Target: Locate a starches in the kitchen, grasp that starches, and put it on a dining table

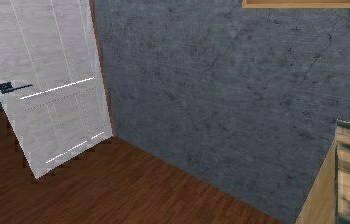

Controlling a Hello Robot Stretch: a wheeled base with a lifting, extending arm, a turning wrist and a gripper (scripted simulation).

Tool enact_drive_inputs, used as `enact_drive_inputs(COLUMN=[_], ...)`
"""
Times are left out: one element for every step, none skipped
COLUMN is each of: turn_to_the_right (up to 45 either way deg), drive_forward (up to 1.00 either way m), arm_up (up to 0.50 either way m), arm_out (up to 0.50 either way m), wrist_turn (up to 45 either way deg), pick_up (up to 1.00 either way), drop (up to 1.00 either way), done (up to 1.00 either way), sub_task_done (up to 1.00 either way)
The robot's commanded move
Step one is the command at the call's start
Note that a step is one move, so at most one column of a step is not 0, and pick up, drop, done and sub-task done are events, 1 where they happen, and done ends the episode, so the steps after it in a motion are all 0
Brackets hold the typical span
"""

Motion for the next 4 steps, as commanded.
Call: enact_drive_inputs(turn_to_the_right=[0.0, 0.0, 0.0, 0.0], drive_forward=[0.0, 0.0, 0.0, 0.0], arm_up=[0.1, 0.0, 0.0, 0.0], arm_out=[0.0, 0.0, 0.0, 0.0], wrist_turn=[0.0, -45.0, -45.0, -42.0], pick_up=[0.0, 0.0, 0.0, 0.0], drop=[0.0, 0.0, 0.0, 0.0], done=[0.0, 0.0, 0.0, 0.0], sub_task_done=[0.0, 0.0, 0.0, 0.0])
